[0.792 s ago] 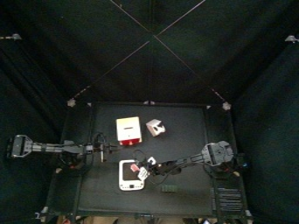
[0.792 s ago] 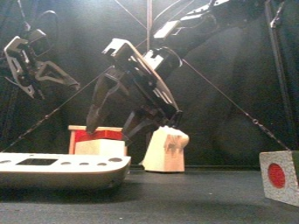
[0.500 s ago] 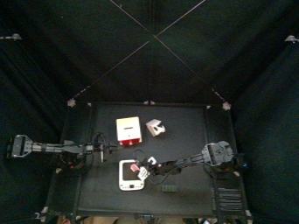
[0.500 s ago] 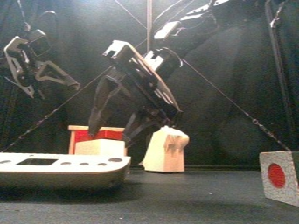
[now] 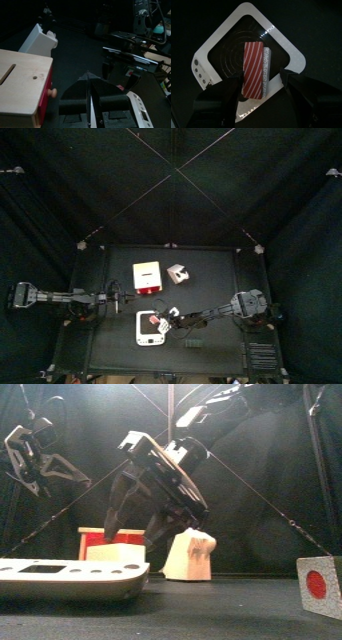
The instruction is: Grab salmon sushi
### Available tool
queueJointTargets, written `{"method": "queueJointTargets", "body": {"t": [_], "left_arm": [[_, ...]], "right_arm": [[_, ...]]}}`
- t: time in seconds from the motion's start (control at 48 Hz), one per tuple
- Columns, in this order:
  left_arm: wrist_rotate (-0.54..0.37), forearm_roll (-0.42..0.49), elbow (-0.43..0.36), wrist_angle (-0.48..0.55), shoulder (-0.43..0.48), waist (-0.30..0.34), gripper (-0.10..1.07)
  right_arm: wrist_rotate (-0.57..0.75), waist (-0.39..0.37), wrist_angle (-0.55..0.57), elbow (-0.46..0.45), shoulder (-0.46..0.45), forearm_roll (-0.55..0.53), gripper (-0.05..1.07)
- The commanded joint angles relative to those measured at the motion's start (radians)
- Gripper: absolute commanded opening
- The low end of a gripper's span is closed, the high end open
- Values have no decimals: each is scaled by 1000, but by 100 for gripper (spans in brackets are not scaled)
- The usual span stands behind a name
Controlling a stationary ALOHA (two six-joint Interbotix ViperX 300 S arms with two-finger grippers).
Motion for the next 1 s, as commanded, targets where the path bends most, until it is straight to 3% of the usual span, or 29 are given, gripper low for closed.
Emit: {"method": "queueJointTargets", "body": {"t": [0.0,0.979], "left_arm": [[0,-6,-9,-5,2,0,40],[2,-11,-11,-5,2,0,40]], "right_arm": [[-2,2,6,-29,-25,-2,92],[-2,26,28,-67,32,-28,90]]}}
